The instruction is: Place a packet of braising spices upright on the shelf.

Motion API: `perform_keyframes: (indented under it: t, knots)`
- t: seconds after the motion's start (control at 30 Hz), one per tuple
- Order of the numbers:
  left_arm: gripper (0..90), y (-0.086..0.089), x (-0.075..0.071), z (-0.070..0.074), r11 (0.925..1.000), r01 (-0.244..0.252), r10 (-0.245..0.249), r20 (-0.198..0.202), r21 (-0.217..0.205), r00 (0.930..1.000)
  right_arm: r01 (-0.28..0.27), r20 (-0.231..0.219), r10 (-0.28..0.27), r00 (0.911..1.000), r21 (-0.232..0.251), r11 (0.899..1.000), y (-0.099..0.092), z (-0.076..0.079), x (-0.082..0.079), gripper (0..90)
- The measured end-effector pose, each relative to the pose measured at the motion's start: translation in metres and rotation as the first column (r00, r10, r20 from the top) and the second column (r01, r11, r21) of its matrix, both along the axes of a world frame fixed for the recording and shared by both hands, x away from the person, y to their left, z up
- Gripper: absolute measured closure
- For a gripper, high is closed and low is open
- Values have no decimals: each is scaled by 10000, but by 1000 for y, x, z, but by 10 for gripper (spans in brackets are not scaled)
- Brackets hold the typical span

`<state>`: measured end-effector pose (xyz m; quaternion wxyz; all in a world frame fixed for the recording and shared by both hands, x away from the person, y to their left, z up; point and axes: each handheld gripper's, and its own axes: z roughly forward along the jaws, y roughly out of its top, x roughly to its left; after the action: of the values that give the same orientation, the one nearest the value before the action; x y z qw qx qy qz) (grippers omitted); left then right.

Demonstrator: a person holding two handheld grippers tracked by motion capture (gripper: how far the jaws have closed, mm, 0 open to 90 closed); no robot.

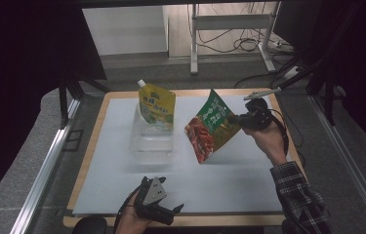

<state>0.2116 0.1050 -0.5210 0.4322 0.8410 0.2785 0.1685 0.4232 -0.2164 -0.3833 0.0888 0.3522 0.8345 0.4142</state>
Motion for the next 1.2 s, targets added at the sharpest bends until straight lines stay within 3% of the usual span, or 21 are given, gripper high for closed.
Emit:
perform_keyframes:
  t: [0.47,1.0,1.2]
  knots:
    - [8,2,0,1,10000,7,-7,45,63,10000,-663,666,710,9952,-709,9953,27,29,-2,892]
    - [8,2,0,1,10000,-13,12,59,95,10000,-880,1096,1001,9889,-1097,9901,30,48,-1,893]
    - [8,3,0,2,10000,-11,11,77,85,10000,-1196,1198,1328,9839,-1112,9866,32,59,-2,892]
